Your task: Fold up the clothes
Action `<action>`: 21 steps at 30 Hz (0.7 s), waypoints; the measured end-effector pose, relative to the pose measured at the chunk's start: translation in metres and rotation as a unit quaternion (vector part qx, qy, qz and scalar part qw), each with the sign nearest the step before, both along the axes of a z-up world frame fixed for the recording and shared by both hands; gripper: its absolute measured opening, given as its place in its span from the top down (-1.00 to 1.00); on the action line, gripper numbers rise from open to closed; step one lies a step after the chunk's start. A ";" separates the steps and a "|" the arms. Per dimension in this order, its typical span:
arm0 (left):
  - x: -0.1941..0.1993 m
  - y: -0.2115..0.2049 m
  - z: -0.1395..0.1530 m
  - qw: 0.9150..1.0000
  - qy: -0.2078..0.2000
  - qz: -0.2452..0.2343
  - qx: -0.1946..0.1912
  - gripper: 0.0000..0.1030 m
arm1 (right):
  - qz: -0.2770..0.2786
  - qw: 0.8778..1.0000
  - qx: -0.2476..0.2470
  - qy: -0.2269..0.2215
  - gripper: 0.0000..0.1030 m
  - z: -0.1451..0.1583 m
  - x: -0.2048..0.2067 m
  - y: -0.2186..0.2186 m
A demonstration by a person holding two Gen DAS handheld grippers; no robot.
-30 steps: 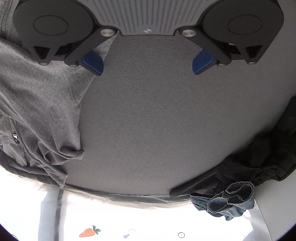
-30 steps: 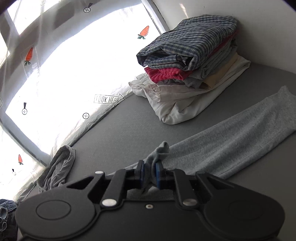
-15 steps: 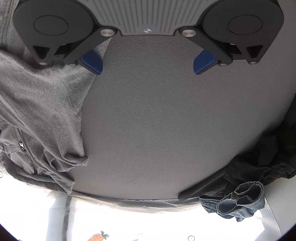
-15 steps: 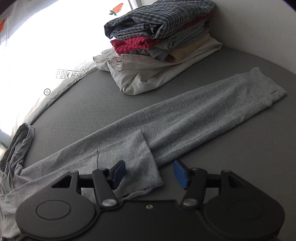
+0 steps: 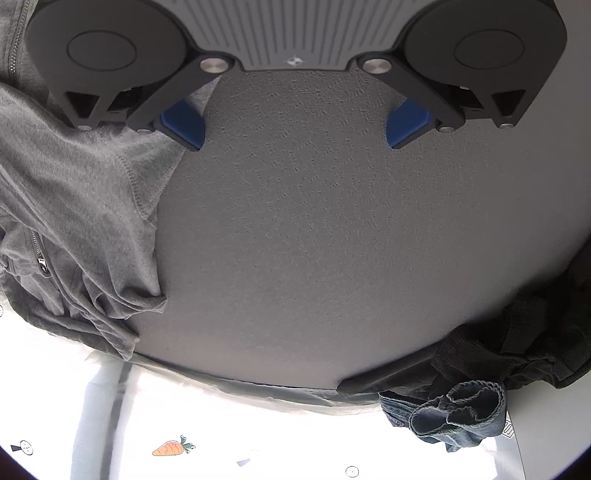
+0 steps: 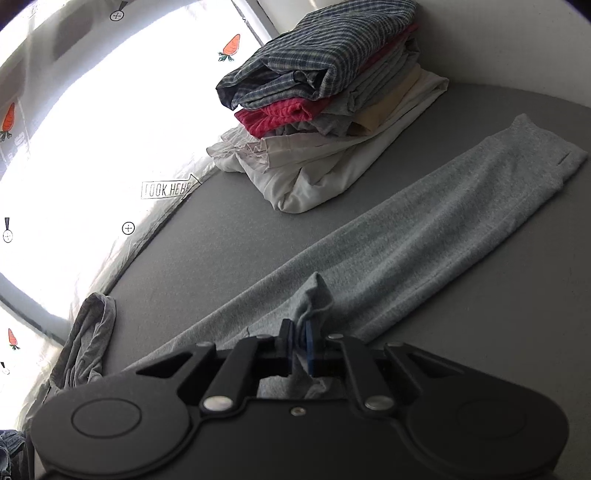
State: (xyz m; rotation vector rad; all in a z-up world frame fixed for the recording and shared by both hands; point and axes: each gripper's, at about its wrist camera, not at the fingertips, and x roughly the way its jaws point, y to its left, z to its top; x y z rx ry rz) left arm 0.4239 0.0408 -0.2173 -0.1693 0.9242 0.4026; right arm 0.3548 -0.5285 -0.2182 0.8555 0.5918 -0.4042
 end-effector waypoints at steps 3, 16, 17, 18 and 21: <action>0.002 0.000 0.000 1.000 0.004 0.002 0.000 -1.00 | -0.054 0.983 0.154 -0.082 0.87 -0.011 -0.013 -0.014; -0.002 -0.002 -0.002 1.000 -0.011 0.001 0.005 -1.00 | -0.006 0.911 0.382 -0.153 0.87 -0.024 0.039 0.036; -0.002 -0.002 -0.002 1.000 -0.012 0.001 0.006 -1.00 | 0.011 0.915 0.378 -0.144 0.87 -0.022 0.045 0.043; -0.002 -0.002 -0.002 1.000 -0.012 0.000 0.007 -1.00 | 0.027 0.916 0.377 -0.135 0.88 -0.020 0.053 0.051; -0.002 -0.003 -0.002 1.000 -0.014 -0.002 0.009 -1.00 | 0.059 0.913 0.386 -0.118 0.95 -0.018 0.070 0.073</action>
